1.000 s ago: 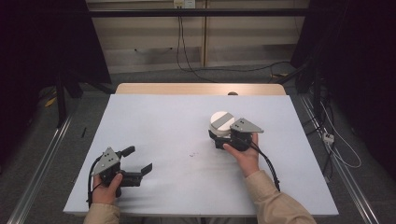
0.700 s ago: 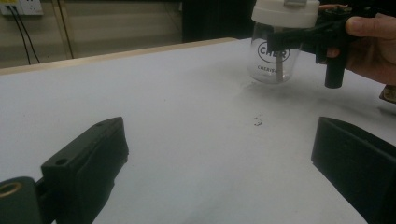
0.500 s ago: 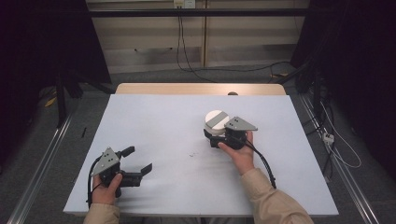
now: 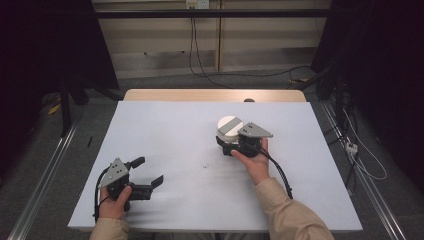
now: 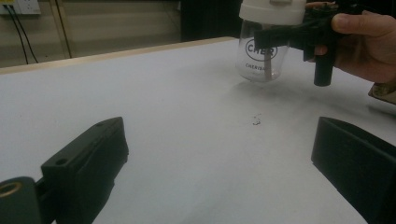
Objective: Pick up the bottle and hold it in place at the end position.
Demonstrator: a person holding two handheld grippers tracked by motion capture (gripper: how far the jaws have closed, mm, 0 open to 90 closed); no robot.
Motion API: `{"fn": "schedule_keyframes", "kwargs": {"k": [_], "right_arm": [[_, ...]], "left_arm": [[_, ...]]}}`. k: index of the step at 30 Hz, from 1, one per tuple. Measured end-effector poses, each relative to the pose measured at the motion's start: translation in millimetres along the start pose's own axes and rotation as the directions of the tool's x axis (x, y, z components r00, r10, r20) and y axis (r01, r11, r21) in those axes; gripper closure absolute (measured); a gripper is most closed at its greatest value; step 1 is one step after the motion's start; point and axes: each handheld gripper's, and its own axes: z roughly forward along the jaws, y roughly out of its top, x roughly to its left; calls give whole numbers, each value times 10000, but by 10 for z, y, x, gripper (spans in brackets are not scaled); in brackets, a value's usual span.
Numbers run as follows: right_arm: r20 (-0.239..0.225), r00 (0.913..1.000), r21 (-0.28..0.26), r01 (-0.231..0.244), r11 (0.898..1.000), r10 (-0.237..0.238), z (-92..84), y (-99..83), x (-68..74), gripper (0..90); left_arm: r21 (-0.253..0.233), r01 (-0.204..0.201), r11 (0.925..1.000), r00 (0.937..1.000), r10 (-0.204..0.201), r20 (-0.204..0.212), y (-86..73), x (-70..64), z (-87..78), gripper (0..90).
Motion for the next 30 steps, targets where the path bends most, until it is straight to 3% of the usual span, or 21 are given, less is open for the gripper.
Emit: {"fn": "schedule_keyframes", "kwargs": {"k": [30], "right_arm": [[-255, 9997, 128, -37, 9999, 40, 247, 4, 52, 184]], "left_arm": [[-9, 80, 10000, 10000, -80, 17, -8, 6, 2, 33]]}}
